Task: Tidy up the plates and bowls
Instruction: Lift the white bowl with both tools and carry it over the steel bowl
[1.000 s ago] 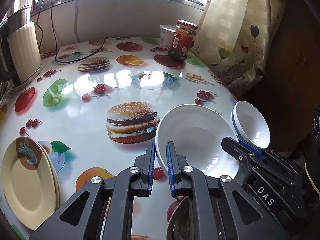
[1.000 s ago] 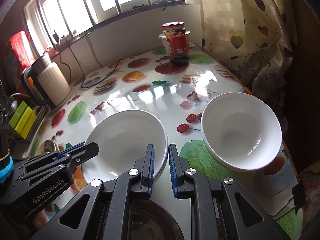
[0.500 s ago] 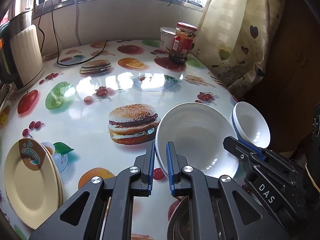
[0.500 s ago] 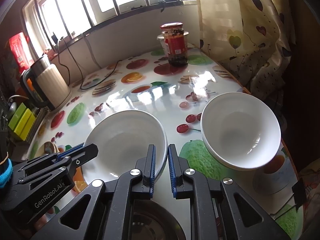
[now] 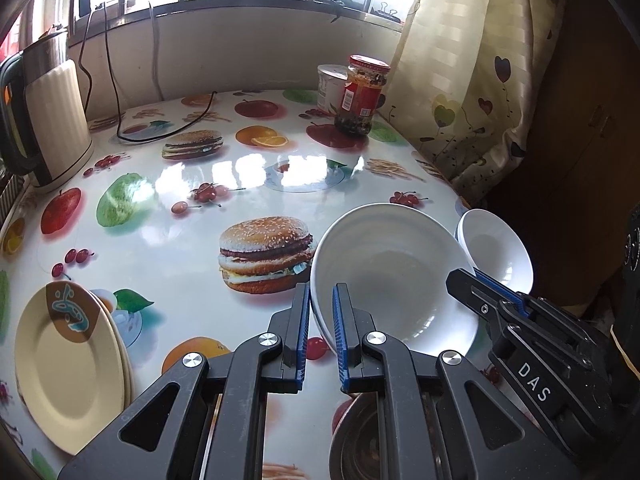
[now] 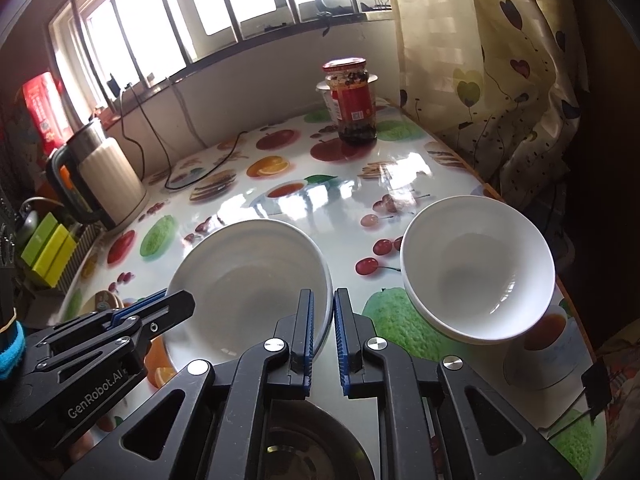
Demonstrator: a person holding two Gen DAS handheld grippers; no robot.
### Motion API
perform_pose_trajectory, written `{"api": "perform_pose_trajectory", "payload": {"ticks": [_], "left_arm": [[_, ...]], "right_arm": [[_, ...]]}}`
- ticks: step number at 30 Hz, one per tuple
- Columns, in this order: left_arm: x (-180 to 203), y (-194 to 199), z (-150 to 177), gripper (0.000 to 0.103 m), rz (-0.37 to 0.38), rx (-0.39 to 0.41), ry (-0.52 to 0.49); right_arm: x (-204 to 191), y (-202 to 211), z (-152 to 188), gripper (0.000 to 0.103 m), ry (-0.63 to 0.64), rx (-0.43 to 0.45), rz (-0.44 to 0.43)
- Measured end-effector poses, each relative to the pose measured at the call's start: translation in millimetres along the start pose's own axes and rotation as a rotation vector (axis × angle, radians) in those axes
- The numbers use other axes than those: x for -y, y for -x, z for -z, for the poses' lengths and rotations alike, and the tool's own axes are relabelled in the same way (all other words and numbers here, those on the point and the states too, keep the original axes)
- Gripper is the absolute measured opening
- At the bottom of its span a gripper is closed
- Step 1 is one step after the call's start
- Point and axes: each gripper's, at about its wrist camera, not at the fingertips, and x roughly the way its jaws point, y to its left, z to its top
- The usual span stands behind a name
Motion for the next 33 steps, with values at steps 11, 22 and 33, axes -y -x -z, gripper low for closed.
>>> {"api": "perform_pose_trajectory", "payload": {"ticks": [11, 22, 33], "left_arm": [[6, 22, 2, 0.012, 0.007, 0.038, -0.009], [13, 48, 10, 0.012, 0.025, 0.071, -0.015], [20, 67, 28, 0.012, 0.050, 0.082, -0.030]], "right_arm": [[-3, 22, -2, 0.011, -0.001, 0.041, -0.009], [-8, 51, 2, 0.011, 0.009, 0.084, -0.011], [-11, 81, 19, 0.011, 0.007, 0.108, -0.001]]}}
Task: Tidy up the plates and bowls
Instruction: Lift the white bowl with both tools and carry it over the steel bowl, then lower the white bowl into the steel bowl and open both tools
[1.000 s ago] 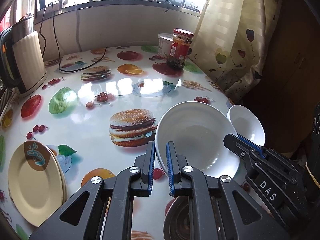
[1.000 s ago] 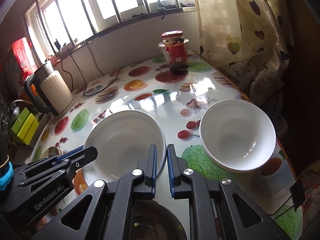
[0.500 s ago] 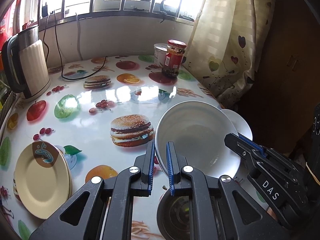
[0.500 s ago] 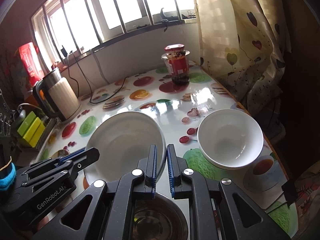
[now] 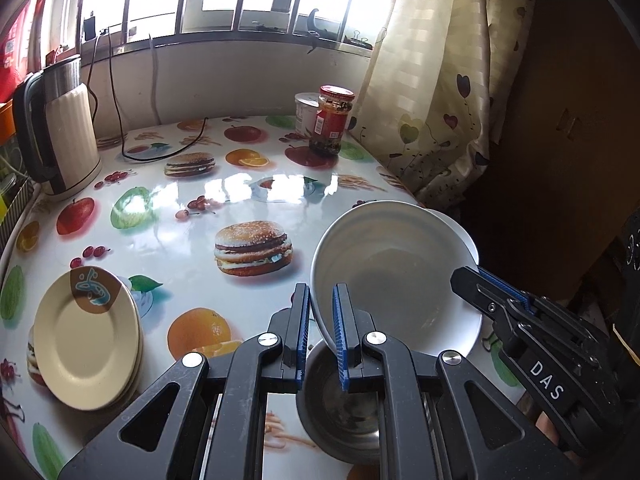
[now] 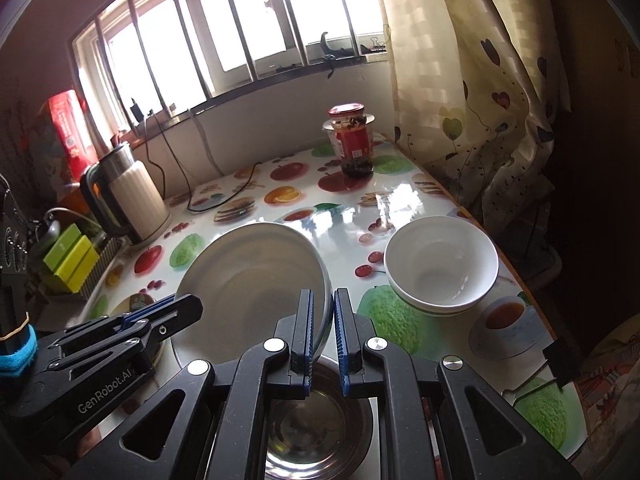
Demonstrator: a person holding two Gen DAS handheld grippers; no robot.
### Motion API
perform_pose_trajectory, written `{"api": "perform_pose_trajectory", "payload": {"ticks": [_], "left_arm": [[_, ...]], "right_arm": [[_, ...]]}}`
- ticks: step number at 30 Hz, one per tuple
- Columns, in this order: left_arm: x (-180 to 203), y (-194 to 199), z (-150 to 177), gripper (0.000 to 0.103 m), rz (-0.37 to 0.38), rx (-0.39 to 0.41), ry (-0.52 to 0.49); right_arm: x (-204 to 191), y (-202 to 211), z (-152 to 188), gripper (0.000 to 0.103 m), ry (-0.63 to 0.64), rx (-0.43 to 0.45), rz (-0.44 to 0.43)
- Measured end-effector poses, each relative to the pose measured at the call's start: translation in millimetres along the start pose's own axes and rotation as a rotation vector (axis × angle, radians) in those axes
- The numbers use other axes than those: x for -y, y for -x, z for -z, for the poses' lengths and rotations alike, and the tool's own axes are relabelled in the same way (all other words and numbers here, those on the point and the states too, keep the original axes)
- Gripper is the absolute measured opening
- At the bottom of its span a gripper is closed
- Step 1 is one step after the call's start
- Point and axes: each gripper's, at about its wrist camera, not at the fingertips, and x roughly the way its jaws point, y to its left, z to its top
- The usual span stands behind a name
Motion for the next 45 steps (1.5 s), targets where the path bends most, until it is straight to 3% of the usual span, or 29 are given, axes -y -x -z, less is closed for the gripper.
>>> {"api": "perform_pose_trajectory", "payload": {"ticks": [14, 45], "left_arm": [[2, 4, 30, 0.012, 0.008, -0.041, -0.004], [-1, -14, 54, 0.012, -0.002, -0.135, 0.014]], "right_arm": [[0, 19, 30, 0.011, -0.010, -0.018, 0.015], [7, 6, 67, 0.011, -0.041, -0.114, 0.018]]}}
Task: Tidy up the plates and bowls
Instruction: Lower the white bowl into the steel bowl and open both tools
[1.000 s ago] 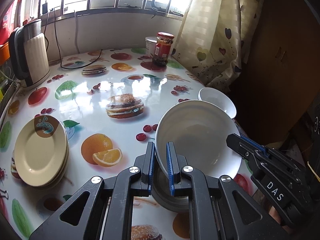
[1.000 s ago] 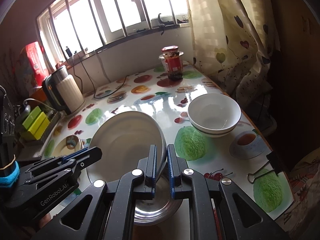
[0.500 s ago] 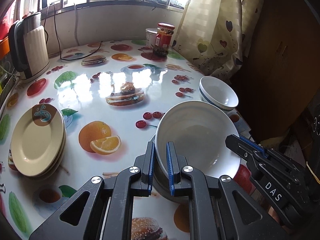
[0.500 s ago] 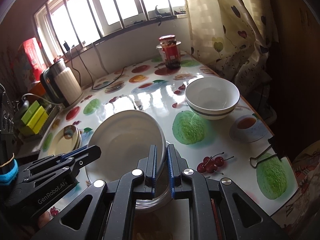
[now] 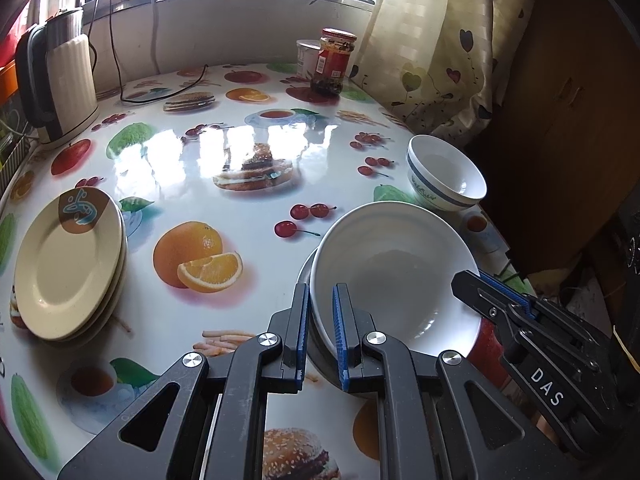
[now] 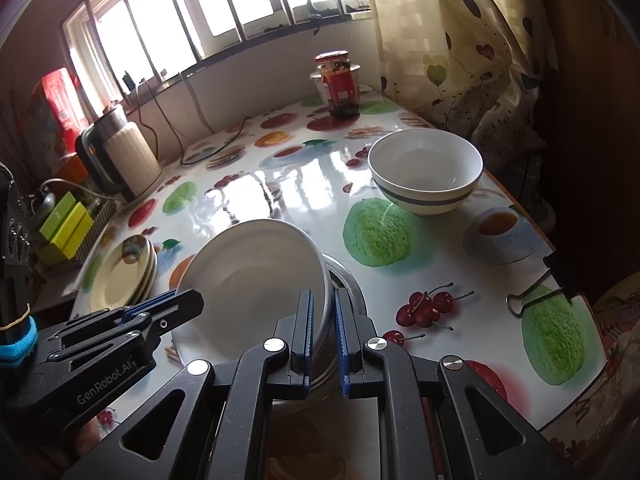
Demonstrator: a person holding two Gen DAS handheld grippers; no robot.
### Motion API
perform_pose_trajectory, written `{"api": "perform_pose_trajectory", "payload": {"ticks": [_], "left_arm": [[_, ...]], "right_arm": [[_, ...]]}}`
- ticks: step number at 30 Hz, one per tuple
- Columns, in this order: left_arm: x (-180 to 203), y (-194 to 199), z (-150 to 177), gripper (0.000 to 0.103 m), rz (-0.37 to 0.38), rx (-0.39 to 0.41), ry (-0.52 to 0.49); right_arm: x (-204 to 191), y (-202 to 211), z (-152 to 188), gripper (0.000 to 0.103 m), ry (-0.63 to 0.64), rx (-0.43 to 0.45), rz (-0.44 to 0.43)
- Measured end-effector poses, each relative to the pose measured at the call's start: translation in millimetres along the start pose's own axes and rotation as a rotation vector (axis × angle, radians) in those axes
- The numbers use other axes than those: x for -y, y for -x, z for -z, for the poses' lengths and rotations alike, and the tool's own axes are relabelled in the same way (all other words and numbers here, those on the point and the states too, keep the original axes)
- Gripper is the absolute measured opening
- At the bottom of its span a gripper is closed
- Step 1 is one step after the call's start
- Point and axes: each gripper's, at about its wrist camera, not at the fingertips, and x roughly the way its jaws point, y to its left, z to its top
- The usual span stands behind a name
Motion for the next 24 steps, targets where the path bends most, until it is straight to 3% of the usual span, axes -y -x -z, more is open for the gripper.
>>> {"api": "perform_pose_trajectory", "payload": {"ticks": [24], "left_arm": [[-0.1, -3.0, -1.4, 0.012, -0.003, -0.005, 0.002]], "right_arm": [[3.1, -5.4, 0.0, 0.013, -0.011, -0.009, -0.006]]}}
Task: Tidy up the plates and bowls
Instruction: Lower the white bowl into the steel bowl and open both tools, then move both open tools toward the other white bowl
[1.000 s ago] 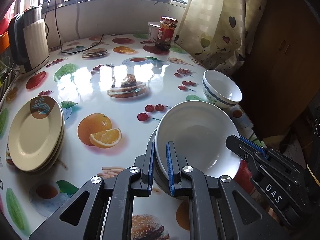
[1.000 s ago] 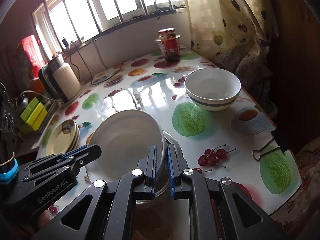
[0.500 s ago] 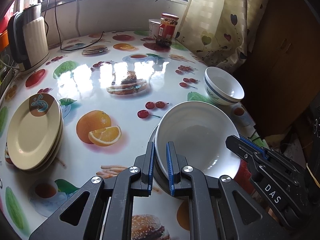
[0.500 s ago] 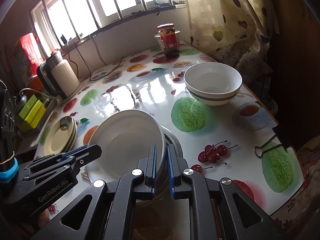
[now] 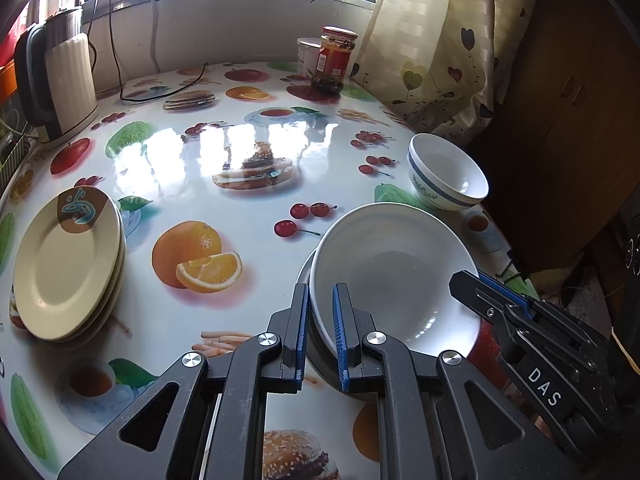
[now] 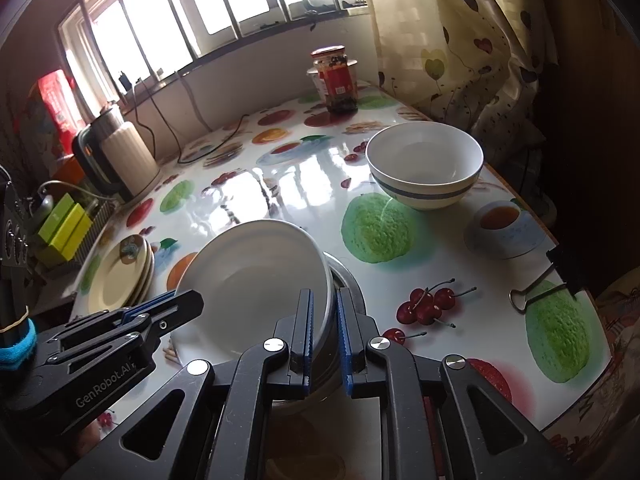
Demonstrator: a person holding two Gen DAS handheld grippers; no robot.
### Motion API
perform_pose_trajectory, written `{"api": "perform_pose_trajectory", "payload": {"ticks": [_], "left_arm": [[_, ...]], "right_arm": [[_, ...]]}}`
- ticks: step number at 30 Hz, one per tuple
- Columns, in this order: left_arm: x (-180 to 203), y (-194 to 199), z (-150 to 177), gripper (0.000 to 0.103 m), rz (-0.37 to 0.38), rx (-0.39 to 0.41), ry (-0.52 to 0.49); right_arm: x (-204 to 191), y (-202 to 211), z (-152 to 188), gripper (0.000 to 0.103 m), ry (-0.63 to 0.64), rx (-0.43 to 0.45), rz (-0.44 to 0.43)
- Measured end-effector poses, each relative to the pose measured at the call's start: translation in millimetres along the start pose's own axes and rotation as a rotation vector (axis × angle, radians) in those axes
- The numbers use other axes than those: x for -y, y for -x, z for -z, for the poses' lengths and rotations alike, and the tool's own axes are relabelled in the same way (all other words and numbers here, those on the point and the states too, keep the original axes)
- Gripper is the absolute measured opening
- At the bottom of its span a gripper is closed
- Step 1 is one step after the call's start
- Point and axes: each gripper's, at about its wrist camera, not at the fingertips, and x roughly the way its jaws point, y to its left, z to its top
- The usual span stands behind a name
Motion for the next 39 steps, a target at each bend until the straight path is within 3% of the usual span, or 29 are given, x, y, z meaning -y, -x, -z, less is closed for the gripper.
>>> {"api": "perform_pose_trajectory", "payload": {"ticks": [19, 27, 39], "left_arm": [[2, 5, -5, 0.014, -0.007, 0.019, -0.016], [5, 13, -11, 0.023, -0.017, 0.053, -0.031], [18, 10, -32, 0.024, -0.004, 0.070, -0.064]], "right_arm": [[1, 0, -2, 0.019, -0.004, 0.004, 0.003], [-1, 5, -6, 0.023, -0.014, 0.021, 0.007], [13, 12, -18, 0.034, -0.041, 0.061, 0.033]]}}
